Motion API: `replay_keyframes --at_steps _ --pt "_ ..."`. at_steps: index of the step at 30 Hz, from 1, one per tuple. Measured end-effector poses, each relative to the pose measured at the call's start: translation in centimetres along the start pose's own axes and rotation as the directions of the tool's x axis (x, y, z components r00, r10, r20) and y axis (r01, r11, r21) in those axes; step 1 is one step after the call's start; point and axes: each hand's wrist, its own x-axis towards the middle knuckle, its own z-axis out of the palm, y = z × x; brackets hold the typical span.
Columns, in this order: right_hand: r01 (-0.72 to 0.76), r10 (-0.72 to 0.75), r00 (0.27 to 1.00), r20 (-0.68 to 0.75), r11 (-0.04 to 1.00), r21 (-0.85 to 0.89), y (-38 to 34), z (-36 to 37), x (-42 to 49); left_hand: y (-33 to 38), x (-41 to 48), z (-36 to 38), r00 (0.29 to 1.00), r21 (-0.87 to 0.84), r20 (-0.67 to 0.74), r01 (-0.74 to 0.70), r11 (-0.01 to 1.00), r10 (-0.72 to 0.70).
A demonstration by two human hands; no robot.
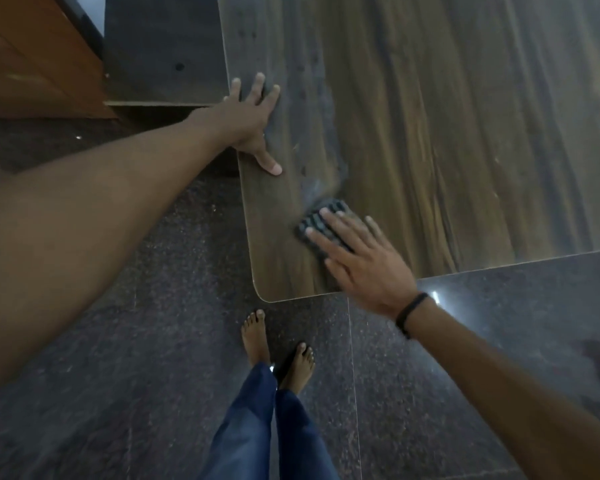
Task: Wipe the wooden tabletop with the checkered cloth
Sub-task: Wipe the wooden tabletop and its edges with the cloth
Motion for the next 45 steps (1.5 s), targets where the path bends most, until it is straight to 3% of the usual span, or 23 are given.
replay_keyframes --at_steps 2,4,5,7,9,11,13,14,17,19,21,22,26,27,29,31,35,36,39,40,43,45 --pt "-0.201 0.203 0.977 -0.067 0.979 0.025 2.6 -0.7 2.3 0.1 0.1 -0.2 1.000 -0.005 -0.004 -0.005 1.000 0.005" --pt "-0.455 0.470 0.877 -0.098 0.879 0.145 1.9 -0.9 4.7 0.0 0.3 -0.3 1.000 -0.008 0.005 -0.001 1.000 0.001" --pt "-0.456 0.472 0.875 -0.108 0.879 0.140 0.2 -0.5 4.9 -0.1 0.4 -0.3 1.000 -0.005 0.006 0.004 1.000 -0.004" --pt "-0.244 0.249 0.965 -0.085 0.967 0.072 -2.0 0.6 3.2 -0.1 0.4 -0.2 1.000 0.014 0.014 0.003 1.000 -0.004" --pt "-0.093 0.095 0.994 -0.045 0.995 0.042 -0.3 0.1 2.5 -0.1 0.4 -0.1 1.000 0.023 0.010 0.003 1.000 -0.003" --pt "-0.254 0.258 0.962 -0.092 0.966 0.055 2.0 -0.7 4.9 0.0 0.6 -0.3 1.000 0.022 0.013 0.011 1.000 -0.012" --pt "-0.461 0.478 0.874 -0.092 0.873 0.161 1.4 -1.1 7.5 0.0 0.8 -0.6 0.999 0.023 0.029 0.022 0.999 -0.023" --pt "-0.457 0.474 0.876 -0.089 0.875 0.159 0.2 -0.8 7.7 0.1 1.0 -0.5 0.999 0.027 0.031 0.026 0.999 -0.027" --pt "-0.229 0.233 0.971 -0.048 0.971 0.075 -0.2 -0.1 5.4 0.1 1.1 -0.1 0.999 0.037 0.028 0.027 0.999 -0.028" --pt "-0.307 0.311 0.947 -0.083 0.950 0.062 2.8 -1.2 7.1 0.0 0.9 -0.1 0.999 0.032 0.021 0.028 0.999 -0.029" --pt "-0.492 0.504 0.858 -0.094 0.861 0.128 3.7 -1.8 9.8 0.1 1.0 -0.3 1.000 0.030 0.023 0.015 0.999 -0.015" --pt "-0.516 0.531 0.842 -0.096 0.844 0.145 2.9 -1.7 10.4 0.2 1.1 -0.3 1.000 0.027 0.022 0.012 1.000 -0.012" --pt "-0.248 0.251 0.966 -0.053 0.967 0.064 2.5 -1.4 8.0 -0.1 1.0 0.1 0.999 0.030 0.025 0.026 0.999 -0.027" --pt "-0.270 0.273 0.960 -0.064 0.961 0.052 4.1 -2.1 8.8 -0.1 0.9 0.1 0.999 0.022 0.024 0.023 0.999 -0.024" --pt "-0.449 0.460 0.881 -0.107 0.887 0.112 6.2 -3.2 11.9 0.1 1.0 -0.2 0.999 0.014 0.032 0.017 1.000 -0.018" --pt "-0.545 0.560 0.821 -0.107 0.826 0.142 4.5 -3.0 13.8 0.3 1.0 -0.3 0.999 0.018 0.042 0.020 1.000 -0.020" --pt "-0.272 0.277 0.959 -0.054 0.959 0.078 2.0 -2.0 11.1 0.1 0.5 -0.1 1.000 0.019 0.026 0.007 1.000 -0.007" --pt "-0.284 0.288 0.956 -0.063 0.957 0.063 2.8 -2.3 11.5 0.2 0.4 -0.2 1.000 0.021 0.024 -0.003 1.000 0.002" --pt "-0.492 0.504 0.860 -0.078 0.860 0.134 3.3 -2.7 14.9 0.0 0.6 -0.8 0.999 0.050 0.048 -0.010 0.999 0.008" --pt "-0.494 0.506 0.858 -0.089 0.860 0.128 2.2 -2.4 15.3 -0.2 1.0 -1.1 0.998 0.058 0.062 -0.019 0.998 0.015" --pt "-0.238 0.244 0.967 -0.079 0.968 0.075 1.9 -1.5 13.1 -1.4 2.3 -3.3 0.999 0.036 0.052 -0.015 0.999 0.013" --pt "-0.237 0.243 0.963 -0.112 0.969 0.066 4.4 -2.2 13.9 -2.6 3.5 -5.6 1.000 0.029 -0.003 0.006 1.000 -0.006"
